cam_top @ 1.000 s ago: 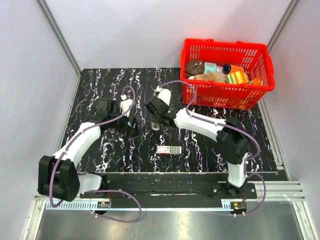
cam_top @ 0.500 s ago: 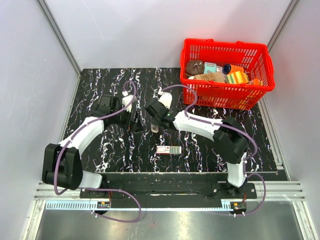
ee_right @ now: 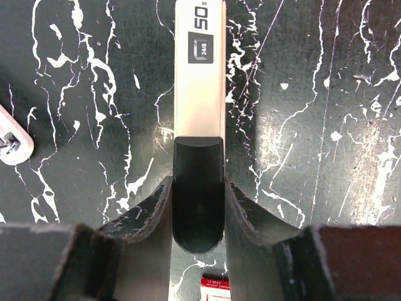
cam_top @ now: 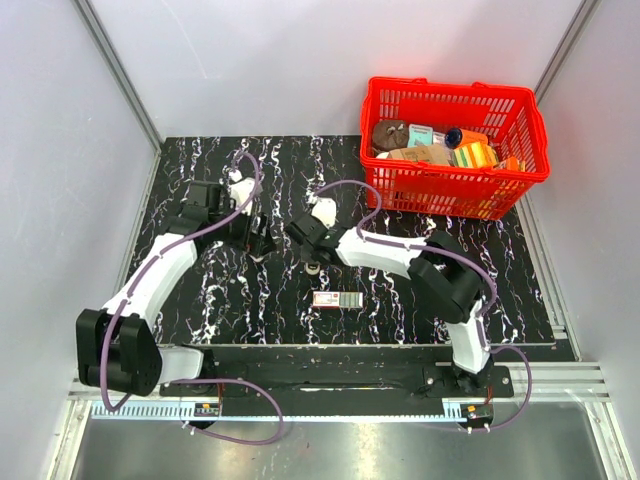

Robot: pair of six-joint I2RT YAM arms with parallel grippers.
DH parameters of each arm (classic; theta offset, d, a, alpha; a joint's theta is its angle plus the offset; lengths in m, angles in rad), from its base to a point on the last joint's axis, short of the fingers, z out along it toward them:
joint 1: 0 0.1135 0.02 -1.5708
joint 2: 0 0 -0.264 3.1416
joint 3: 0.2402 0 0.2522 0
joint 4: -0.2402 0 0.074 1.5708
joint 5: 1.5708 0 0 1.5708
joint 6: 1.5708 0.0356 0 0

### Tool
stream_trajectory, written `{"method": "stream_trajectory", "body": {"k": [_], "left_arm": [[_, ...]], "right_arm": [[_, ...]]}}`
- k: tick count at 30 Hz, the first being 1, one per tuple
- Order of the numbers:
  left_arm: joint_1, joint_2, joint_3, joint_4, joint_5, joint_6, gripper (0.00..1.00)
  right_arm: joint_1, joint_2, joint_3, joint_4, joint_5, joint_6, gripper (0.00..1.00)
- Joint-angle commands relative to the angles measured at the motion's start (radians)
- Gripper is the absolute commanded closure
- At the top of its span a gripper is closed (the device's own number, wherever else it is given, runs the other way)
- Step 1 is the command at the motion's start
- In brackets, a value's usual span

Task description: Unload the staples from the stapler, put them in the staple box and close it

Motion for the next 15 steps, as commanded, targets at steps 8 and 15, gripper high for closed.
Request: {"method": "stream_trajectory", "body": {"k": [8, 15], "left_arm": [[-0.011, -0.111, -0.059, 0.041, -0.299, 0.032, 0.01], [-0.01, -0.119, -0.066, 0.035, -0.295, 0.037, 0.01]], "right_arm": [[-0.011, 0.102, 0.195, -0.131, -0.079, -0.029, 0.48], [-0.043, 0.152, 0.254, -0.179, -0.129, -0.035, 0.51]]}}
